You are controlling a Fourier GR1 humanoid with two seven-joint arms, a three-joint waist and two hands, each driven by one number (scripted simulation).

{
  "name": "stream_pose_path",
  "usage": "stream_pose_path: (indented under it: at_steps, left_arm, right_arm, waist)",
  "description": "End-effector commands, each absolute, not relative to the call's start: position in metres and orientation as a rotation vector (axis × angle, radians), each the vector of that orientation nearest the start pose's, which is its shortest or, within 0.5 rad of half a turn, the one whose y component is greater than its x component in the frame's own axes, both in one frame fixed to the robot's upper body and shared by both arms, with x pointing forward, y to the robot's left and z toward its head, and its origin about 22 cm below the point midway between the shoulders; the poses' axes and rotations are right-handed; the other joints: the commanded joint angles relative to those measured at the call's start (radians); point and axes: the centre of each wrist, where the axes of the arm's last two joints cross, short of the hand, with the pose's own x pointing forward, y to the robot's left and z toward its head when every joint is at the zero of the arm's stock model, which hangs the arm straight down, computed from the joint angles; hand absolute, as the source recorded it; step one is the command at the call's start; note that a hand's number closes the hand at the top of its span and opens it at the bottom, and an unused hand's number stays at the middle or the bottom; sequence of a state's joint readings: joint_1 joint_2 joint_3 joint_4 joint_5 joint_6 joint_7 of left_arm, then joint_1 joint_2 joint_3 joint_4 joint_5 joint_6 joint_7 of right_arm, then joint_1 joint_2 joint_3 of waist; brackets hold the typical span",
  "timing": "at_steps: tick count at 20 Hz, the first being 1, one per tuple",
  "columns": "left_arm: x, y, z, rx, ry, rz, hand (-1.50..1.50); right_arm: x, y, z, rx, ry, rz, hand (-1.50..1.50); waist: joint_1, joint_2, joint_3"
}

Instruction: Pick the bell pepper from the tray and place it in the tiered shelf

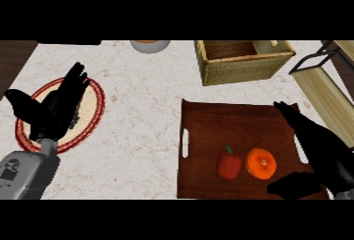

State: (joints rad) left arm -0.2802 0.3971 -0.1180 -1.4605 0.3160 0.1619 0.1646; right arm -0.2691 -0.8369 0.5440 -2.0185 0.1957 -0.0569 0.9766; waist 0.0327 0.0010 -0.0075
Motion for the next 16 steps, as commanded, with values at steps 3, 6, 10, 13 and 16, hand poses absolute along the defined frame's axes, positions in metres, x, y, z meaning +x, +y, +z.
stream_pose_path:
  at_steps: [3, 6, 10, 13, 16]
  left_arm:
    - [0.301, 0.267, 0.065, 0.078, -1.543, -0.073, 0.00]
    - [0.312, 0.274, 0.074, 0.065, -1.519, -0.068, 0.00]
    - [0.313, 0.260, 0.070, 0.058, -1.521, -0.070, 0.00]
    - [0.298, 0.291, 0.063, 0.093, -1.529, -0.068, 0.00]
    - [0.304, 0.274, 0.071, 0.089, -1.534, -0.056, 0.00]
  right_arm:
    - [0.232, -0.148, 0.149, -0.818, -0.942, 0.952, -1.50]
    - [0.237, -0.129, 0.143, -0.815, -0.879, 1.019, -1.50]
    - [0.243, -0.115, 0.121, -0.894, -0.760, 1.080, -1.50]
    - [0.245, -0.116, 0.111, -0.912, -0.712, 1.093, -1.50]
    - [0.254, -0.103, 0.102, -0.915, -0.681, 1.103, -1.50]
  waist:
    - [0.001, 0.000, 0.004]
    - [-0.012, 0.000, 0.004]
    - [-0.017, -0.001, 0.004]
    - [-0.020, -0.004, 0.005]
    - [-0.022, -0.002, 0.006]
